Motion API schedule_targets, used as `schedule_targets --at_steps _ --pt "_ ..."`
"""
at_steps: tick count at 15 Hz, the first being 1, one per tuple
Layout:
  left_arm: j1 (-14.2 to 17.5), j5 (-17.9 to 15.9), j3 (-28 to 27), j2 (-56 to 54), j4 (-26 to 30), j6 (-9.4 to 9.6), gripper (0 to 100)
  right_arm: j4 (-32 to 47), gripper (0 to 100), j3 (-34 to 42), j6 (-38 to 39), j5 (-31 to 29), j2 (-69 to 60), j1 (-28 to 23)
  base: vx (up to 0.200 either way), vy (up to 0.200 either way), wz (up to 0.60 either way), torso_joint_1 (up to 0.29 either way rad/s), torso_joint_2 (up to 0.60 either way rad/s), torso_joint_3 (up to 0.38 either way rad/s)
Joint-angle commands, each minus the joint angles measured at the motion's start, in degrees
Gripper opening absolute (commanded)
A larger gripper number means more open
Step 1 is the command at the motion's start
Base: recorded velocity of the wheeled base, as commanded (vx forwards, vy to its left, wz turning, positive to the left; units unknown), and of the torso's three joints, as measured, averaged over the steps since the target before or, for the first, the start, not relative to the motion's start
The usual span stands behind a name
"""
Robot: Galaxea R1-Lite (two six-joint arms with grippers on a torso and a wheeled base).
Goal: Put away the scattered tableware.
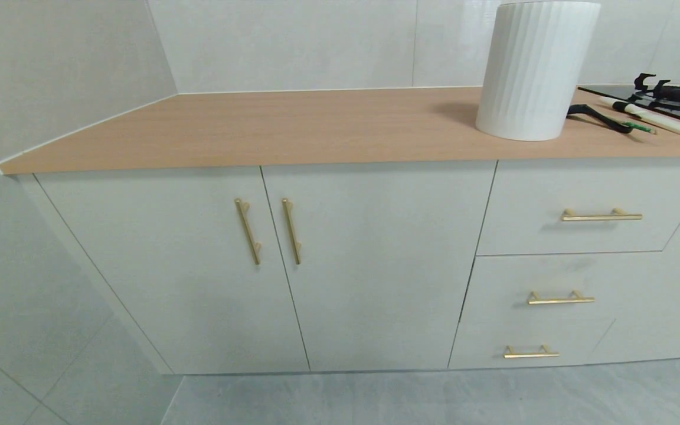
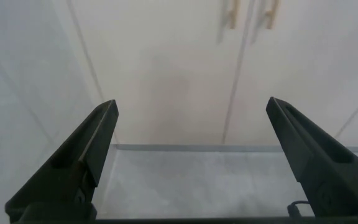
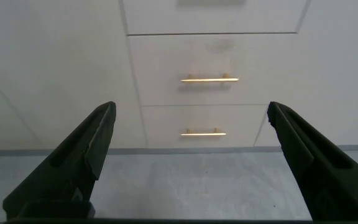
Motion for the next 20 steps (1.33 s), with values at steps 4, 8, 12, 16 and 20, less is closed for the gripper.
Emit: schedule_targets --at_steps 4,8,12,16,20 --pt "0.0 0.0 0.0 0.0 0.0 -0.02 100 0.0 100 0.0 0.0 0.0 0.1 -0.1 0.000 -0.200 0.00 0.000 0.00 0.001" --pt "0.0 0.0 0.0 0.0 -0.1 -0.02 100 0.0 100 0.0 0.0 0.0 0.0 0.0 0.000 -0.150 0.00 0.005 0.00 0.001" --pt "0.0 0.0 0.0 0.0 -0.1 -0.11 100 0.0 100 0.0 0.0 0.0 0.0 0.0 0.000 0.000 0.00 0.000 0.00 0.000" --pt "0.0 0.0 0.0 0.0 -0.1 -0.02 100 0.0 100 0.0 0.0 0.0 0.0 0.0 0.000 0.000 0.00 0.000 0.00 0.000" --pt "0.0 0.0 0.0 0.0 0.0 -0.11 100 0.0 100 0.0 0.0 0.0 0.0 0.0 0.150 0.000 0.00 -0.001 0.00 0.004"
